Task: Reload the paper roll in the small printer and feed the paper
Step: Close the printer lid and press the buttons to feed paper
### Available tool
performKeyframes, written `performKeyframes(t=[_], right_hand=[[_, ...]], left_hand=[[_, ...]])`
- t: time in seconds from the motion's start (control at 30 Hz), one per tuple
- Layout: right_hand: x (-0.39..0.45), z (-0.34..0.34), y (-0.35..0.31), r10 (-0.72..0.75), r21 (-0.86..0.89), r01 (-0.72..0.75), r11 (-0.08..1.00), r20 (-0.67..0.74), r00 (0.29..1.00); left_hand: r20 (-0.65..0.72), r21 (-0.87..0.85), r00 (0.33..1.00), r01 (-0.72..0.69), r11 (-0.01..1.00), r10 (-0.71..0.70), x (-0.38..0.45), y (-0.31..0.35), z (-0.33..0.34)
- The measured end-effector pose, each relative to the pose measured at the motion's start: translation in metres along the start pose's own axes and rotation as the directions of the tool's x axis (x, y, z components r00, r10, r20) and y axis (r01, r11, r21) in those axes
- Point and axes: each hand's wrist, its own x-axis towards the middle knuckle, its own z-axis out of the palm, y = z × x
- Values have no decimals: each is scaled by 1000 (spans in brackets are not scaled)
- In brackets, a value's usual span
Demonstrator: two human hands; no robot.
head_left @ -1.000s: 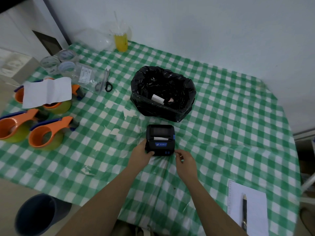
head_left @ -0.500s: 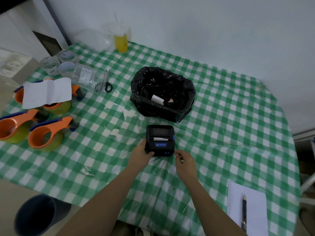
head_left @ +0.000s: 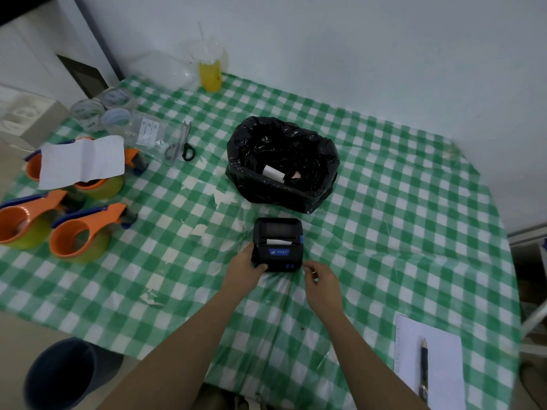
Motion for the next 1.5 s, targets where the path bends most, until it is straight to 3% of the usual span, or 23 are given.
performKeyframes(t=[1.5], right_hand=[[-1,-4,0,22,8,-22,1000,1,1000]], left_hand=[[34,-4,999,22,1000,-22,-7,10,-3]])
